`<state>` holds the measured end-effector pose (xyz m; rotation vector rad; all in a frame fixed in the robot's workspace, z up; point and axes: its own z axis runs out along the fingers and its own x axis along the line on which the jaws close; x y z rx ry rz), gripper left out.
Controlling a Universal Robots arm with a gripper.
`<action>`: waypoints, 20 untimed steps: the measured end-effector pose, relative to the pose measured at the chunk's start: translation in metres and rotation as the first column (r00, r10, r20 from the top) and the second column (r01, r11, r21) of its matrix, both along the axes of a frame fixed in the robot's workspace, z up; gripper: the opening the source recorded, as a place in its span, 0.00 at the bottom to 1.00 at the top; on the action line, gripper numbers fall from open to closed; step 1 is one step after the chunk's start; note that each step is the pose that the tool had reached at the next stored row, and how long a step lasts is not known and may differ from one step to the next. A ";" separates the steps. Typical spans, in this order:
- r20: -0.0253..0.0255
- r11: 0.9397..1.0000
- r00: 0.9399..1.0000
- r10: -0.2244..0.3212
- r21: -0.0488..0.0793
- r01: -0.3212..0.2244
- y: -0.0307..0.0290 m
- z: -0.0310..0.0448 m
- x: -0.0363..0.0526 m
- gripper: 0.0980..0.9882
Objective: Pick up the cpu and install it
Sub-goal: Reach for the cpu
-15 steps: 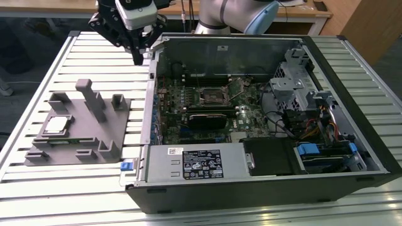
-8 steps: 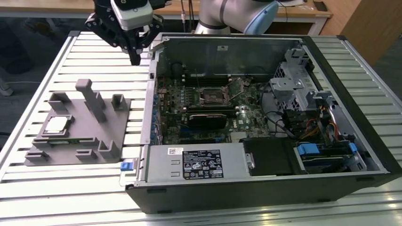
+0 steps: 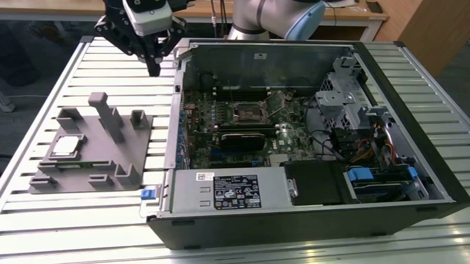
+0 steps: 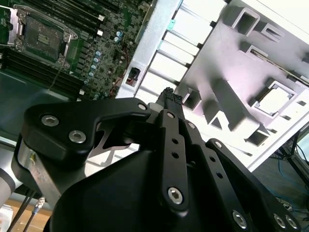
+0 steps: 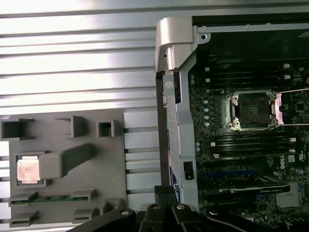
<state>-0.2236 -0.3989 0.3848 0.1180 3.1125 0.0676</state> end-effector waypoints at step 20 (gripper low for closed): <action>0.000 1.000 1.000 0.000 0.000 0.000 0.0000 -0.0014 -0.0132 0.01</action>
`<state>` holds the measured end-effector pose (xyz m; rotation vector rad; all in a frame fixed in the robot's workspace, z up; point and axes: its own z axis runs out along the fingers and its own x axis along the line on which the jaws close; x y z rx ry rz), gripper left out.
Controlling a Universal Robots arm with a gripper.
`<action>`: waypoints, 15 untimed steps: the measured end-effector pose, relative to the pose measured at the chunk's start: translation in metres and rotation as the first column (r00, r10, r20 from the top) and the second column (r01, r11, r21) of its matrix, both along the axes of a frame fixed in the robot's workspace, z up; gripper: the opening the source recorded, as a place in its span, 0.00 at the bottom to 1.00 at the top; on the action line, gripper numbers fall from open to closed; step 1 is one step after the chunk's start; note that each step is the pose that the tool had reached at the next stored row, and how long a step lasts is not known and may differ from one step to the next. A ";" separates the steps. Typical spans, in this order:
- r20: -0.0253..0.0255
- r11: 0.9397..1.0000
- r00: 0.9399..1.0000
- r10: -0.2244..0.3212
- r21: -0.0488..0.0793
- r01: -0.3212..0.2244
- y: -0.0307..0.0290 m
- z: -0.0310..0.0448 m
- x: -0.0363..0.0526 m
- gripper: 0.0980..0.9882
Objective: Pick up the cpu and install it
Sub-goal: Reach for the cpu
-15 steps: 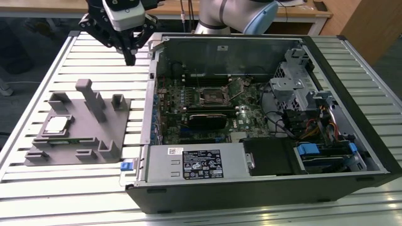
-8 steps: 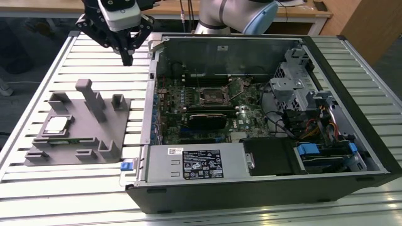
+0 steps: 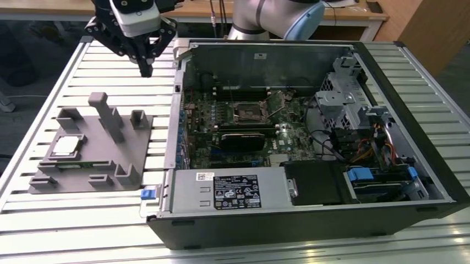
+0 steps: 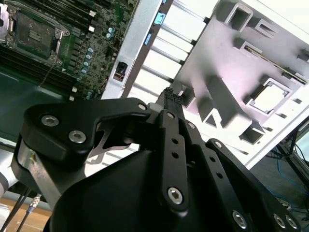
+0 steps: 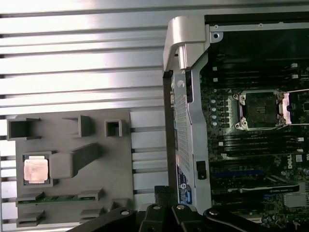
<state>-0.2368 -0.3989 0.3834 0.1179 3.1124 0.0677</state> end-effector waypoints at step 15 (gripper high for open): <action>0.000 1.000 1.000 0.000 0.000 0.000 0.0000 -0.0010 -0.0087 0.01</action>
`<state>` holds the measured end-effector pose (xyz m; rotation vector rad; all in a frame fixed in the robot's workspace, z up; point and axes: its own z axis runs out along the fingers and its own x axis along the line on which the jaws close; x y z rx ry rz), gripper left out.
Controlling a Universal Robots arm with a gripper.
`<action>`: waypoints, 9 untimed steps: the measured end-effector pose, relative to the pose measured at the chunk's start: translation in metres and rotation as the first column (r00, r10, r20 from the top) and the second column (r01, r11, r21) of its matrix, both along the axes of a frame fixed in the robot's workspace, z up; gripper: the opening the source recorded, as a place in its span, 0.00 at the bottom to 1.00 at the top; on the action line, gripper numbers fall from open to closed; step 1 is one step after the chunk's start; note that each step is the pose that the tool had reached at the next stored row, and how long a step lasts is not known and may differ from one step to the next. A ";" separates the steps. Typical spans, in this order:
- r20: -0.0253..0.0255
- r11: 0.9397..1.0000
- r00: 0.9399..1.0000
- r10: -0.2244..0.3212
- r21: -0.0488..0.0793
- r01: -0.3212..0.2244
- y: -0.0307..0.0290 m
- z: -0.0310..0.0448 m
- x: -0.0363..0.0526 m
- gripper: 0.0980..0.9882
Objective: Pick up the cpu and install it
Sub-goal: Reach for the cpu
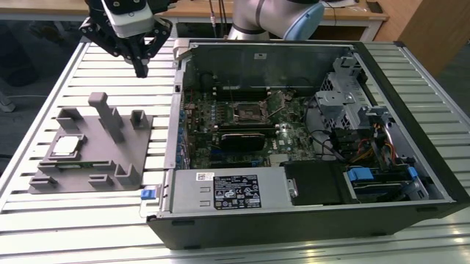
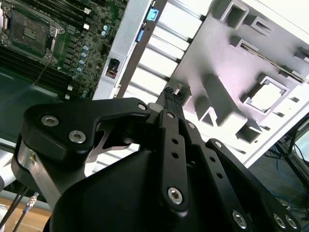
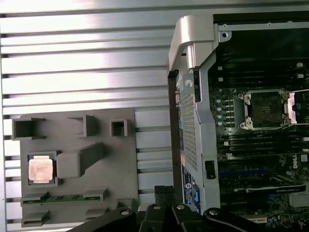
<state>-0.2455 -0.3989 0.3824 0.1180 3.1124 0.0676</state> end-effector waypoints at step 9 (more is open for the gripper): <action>0.000 1.000 1.000 0.000 0.000 0.000 0.0002 -0.0007 -0.0134 0.01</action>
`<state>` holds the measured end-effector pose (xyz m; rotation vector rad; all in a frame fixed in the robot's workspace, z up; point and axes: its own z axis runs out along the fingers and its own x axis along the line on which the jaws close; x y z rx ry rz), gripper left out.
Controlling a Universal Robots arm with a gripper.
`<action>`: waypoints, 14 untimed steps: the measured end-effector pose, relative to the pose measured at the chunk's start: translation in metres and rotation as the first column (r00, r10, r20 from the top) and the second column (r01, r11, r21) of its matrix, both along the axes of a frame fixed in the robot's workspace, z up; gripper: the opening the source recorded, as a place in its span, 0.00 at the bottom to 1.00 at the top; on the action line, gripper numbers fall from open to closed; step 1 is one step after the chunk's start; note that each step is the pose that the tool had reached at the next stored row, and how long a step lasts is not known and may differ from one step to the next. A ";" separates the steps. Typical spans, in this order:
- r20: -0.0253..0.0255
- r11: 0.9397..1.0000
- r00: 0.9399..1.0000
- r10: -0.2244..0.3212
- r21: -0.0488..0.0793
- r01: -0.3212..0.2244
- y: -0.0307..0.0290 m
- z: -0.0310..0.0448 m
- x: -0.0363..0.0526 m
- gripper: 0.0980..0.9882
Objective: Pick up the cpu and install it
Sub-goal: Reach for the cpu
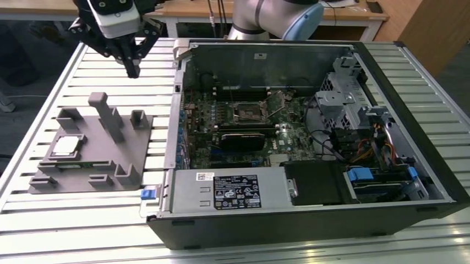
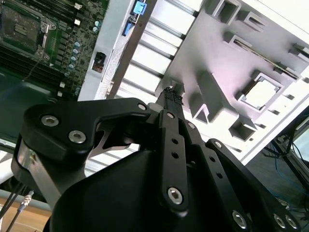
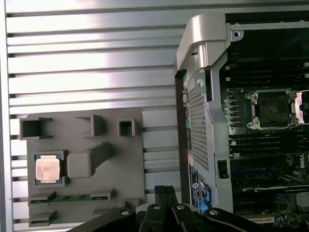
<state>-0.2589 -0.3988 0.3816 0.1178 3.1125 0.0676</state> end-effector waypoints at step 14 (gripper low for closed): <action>0.000 1.000 1.000 0.000 0.000 0.000 0.0007 -0.0018 -0.0159 0.01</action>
